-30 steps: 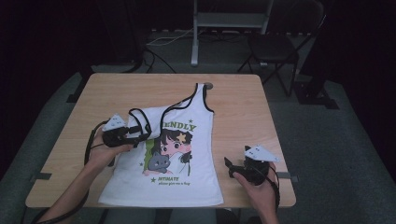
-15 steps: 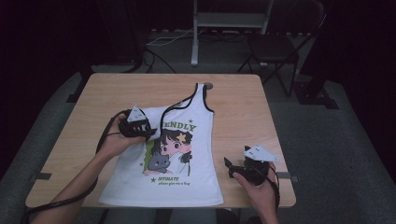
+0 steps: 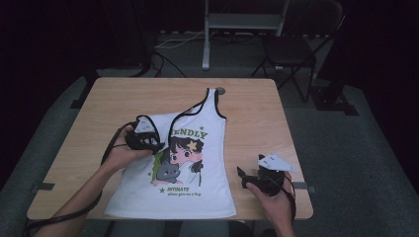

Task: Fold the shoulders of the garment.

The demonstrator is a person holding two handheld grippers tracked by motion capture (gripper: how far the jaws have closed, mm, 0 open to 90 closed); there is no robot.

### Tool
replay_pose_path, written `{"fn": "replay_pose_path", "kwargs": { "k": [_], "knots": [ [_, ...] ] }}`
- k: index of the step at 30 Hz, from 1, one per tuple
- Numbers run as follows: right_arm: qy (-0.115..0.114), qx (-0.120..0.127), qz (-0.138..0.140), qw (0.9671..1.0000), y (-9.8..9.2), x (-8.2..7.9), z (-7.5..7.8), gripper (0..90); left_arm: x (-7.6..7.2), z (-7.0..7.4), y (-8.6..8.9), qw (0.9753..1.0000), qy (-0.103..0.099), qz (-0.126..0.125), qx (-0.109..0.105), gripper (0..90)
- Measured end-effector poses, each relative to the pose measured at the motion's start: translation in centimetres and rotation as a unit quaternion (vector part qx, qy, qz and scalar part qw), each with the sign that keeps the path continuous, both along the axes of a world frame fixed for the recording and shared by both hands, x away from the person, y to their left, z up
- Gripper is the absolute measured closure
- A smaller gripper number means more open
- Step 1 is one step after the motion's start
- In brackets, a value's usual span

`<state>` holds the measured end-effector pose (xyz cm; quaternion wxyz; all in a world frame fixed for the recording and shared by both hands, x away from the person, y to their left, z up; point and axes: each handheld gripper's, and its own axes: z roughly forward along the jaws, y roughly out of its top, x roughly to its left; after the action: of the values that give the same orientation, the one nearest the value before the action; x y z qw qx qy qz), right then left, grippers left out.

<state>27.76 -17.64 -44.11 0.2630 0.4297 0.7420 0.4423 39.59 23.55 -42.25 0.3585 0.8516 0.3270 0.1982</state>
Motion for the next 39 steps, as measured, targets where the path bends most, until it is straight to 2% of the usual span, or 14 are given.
{"fn": "replay_pose_path", "kwargs": {
  "k": [2, 4, 6, 9, 15, 21, 23, 24, 31, 34, 35, 37, 38, 39],
  "knots": [
    [0.001, 0.001, 0.0, 1.0, 0.0, 0.0, 0.0, 12.8, -0.3, 0.4, 0.4, 0.9995, -0.009, 0.006, -0.028, 36.5],
    [0.001, 0.0, 0.0, 1.0, 0.0, 0.0, 0.0, 12.8, -0.7, 1.1, 1.3, 0.9975, -0.021, 0.019, -0.065, 30.6],
    [0.0, -0.001, 0.0, 1.0, 0.0, 0.0, 0.0, 12.8, -0.8, 1.4, 1.6, 0.9968, -0.024, 0.022, -0.074, 29.2],
    [0.0, -0.001, 0.0, 1.0, 0.0, 0.0, 0.0, 12.8, -1.4, 2.5, 2.7, 0.9931, -0.041, 0.031, -0.106, 21.4],
    [0.001, -0.001, -0.001, 1.0, 0.0, 0.0, 0.0, 12.8, -2.4, 3.8, 4.4, 0.9889, -0.071, 0.047, -0.122, 21.4],
    [0.001, -0.001, -0.002, 1.0, 0.0, 0.0, 0.0, 12.8, -3.7, 4.4, 5.9, 0.9868, -0.098, 0.063, -0.113, 21.3],
    [0.001, -0.001, -0.002, 1.0, 0.0, 0.0, 0.0, 12.8, -3.9, 4.5, 6.2, 0.986, -0.1, 0.066, -0.116, 21.4],
    [0.001, -0.001, -0.002, 1.0, 0.0, 0.0, 0.0, 12.8, -4.2, 4.7, 6.8, 0.984, -0.106, 0.075, -0.121, 21.4],
    [0.002, -0.001, -0.002, 1.0, 0.0, 0.0, 0.0, 12.8, -5.5, 4.8, 8.6, 0.981, -0.117, 0.086, -0.128, 21.4],
    [0.002, -0.001, -0.002, 1.0, 0.0, 0.0, 0.0, 12.8, -6.4, 4.7, 9.9, 0.9777, -0.127, 0.099, -0.135, 21.4],
    [0.002, -0.001, -0.002, 1.0, 0.0, 0.0, 0.0, 12.8, -6.4, 4.7, 9.9, 0.9777, -0.127, 0.099, -0.135, 21.4],
    [0.002, 0.0, -0.003, 1.0, 0.0, 0.0, 0.0, 12.8, -7.2, 4.3, 10.8, 0.9731, -0.135, 0.113, -0.149, 21.4],
    [0.002, 0.0, -0.003, 1.0, 0.0, 0.0, 0.0, 12.8, -7.2, 4.3, 10.8, 0.9731, -0.135, 0.113, -0.149, 21.4],
    [0.002, 0.0, -0.003, 1.0, 0.0, 0.0, 0.0, 12.8, -7.5, 4.1, 11.1, 0.9713, -0.137, 0.118, -0.155, 21.4]
  ]
}}
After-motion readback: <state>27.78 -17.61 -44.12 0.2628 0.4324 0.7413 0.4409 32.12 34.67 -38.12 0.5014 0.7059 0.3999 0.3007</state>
